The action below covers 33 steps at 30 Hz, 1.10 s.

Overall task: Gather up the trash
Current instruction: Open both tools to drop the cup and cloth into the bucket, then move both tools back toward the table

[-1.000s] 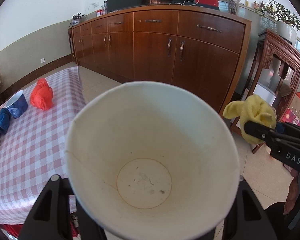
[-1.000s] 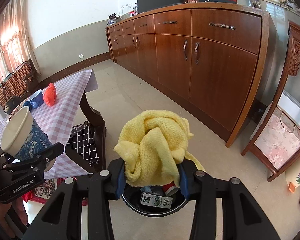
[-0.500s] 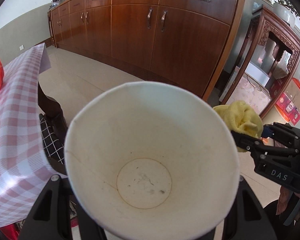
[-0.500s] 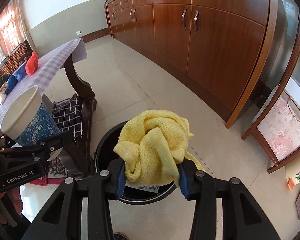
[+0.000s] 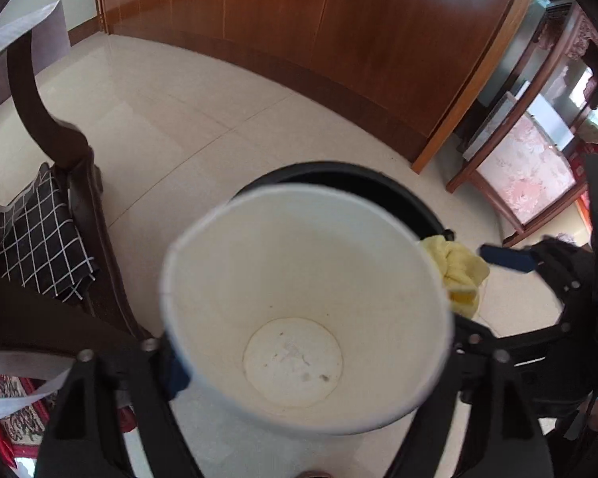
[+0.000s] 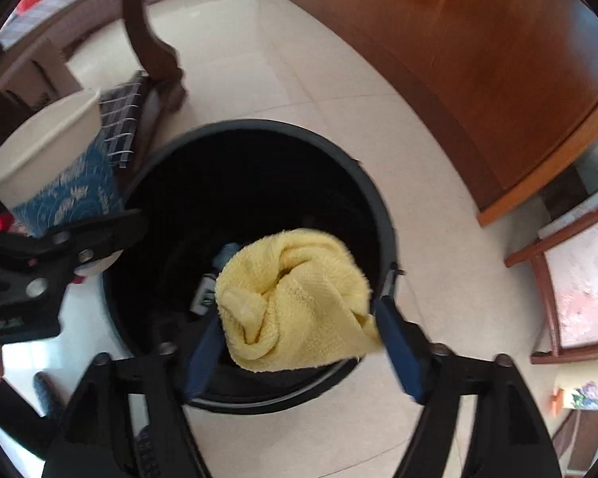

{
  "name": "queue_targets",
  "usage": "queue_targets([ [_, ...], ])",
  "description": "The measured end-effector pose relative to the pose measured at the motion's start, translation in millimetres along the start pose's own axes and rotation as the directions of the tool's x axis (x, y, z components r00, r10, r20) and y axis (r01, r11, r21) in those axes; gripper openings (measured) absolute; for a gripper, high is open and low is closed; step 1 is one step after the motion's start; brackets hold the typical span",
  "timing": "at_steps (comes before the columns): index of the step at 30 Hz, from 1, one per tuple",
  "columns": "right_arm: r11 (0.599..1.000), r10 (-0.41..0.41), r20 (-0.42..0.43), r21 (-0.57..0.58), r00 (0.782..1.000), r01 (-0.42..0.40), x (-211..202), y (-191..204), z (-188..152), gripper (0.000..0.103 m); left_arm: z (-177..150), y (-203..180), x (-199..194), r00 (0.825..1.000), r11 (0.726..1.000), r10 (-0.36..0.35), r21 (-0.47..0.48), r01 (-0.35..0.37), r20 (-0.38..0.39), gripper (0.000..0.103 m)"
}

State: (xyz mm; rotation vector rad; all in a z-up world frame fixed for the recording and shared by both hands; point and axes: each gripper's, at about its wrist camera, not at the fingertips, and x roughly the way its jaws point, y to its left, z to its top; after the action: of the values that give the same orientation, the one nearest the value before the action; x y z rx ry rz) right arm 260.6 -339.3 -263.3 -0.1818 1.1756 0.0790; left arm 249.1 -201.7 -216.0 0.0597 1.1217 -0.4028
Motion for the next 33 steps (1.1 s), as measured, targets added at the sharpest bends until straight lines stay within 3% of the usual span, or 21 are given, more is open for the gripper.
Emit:
queue_targets([
  [2, 0.997, 0.028, 0.016, 0.065, 0.999, -0.029, 1.6, -12.5, -3.5, 0.091, -3.1, 0.7, 0.7, 1.0, 1.0, 0.02, 0.002, -0.02, 0.005, 0.099],
  [6, 0.989, -0.012, 0.004, 0.149, 1.0, 0.011, 3.6, -30.8, -7.0, 0.094, -7.4, 2.1, -0.5, 0.997, 0.997, 0.074, 0.035, -0.074, 0.009, 0.099],
  [8, 0.985, -0.032, 0.01, 0.172, 0.999, 0.029, 0.5, -36.3, -8.3, 0.1, -6.2, 3.8, 0.0, 0.996, 0.996, 0.084, 0.023, -0.085, 0.015, 0.099],
  [33, 0.963, -0.152, 0.169, 0.247, 0.974, 0.107, -73.0, -40.1, -14.8, 0.103, 1.5, -17.9, -47.5, 0.988, 0.991, 0.089, 0.084, -0.1, 0.127, 0.1],
])
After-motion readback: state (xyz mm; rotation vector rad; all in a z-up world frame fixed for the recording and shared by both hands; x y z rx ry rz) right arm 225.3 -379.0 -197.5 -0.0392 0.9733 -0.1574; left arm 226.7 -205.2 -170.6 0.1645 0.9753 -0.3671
